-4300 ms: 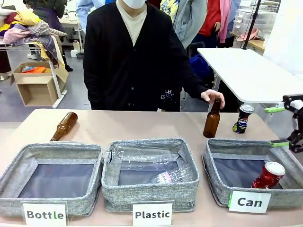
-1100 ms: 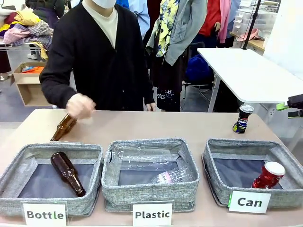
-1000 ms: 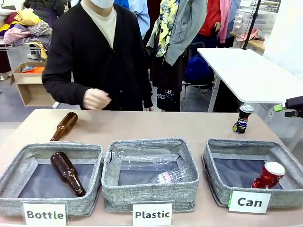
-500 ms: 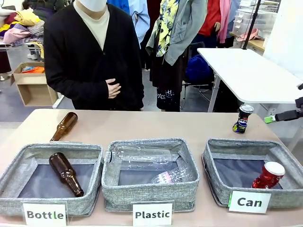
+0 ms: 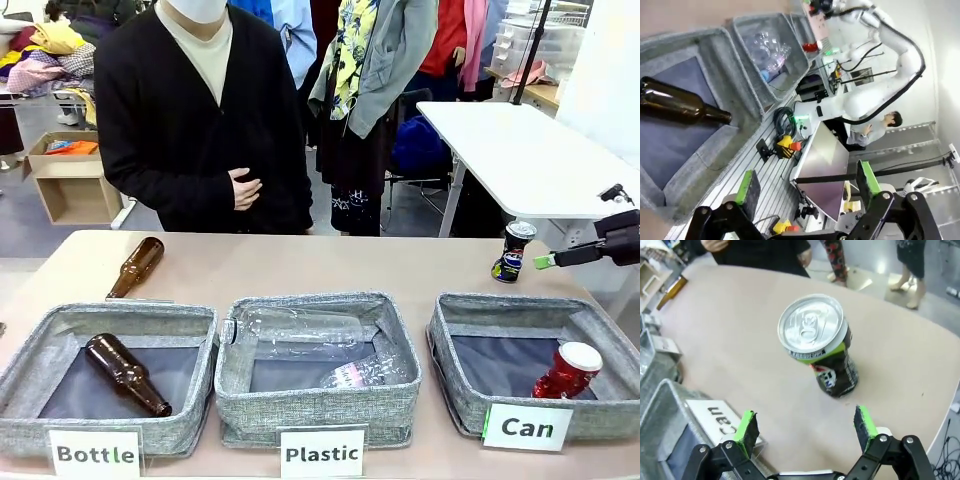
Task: Sort the can waste into the basket.
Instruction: Pick up the can waste from the table and place it in the right Fabric basket.
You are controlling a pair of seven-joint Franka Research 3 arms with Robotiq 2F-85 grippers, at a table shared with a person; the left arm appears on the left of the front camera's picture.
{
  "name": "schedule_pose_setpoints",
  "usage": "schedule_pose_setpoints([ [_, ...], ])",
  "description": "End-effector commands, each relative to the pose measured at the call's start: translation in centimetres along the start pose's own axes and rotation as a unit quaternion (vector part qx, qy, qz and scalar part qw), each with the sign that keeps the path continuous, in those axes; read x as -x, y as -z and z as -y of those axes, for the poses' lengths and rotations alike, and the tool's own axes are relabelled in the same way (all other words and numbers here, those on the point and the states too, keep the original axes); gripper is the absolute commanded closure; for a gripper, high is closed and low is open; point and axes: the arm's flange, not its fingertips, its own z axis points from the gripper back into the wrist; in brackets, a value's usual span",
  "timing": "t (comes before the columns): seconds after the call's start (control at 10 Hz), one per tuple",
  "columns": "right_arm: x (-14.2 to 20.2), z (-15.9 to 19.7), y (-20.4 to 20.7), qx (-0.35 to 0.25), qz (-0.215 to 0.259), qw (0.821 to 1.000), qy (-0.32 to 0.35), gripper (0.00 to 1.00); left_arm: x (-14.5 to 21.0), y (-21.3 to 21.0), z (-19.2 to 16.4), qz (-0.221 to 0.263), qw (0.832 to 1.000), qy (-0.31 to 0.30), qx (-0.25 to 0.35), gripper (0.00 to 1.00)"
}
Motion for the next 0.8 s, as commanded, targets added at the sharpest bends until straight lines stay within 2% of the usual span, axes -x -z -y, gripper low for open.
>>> schedule_pose_setpoints([
  [0.0,0.0,0.6,2.0,0.033,0.027,0.998,-0.044,0.00,1.6,-2.1,0.8,0.030,0.999,0.009,0.020,0.00],
  [0.2,0.2,0.8,3.2,0.031,0.036,0.997,-0.060,0.00,1.6,-2.1,0.8,0.030,0.999,0.009,0.020,0.00],
  [0.7,0.8,2.1,5.9,0.058,0.099,0.991,-0.069,0.00,1.6,-2.1,0.8,0.030,0.999,0.009,0.020,0.00],
])
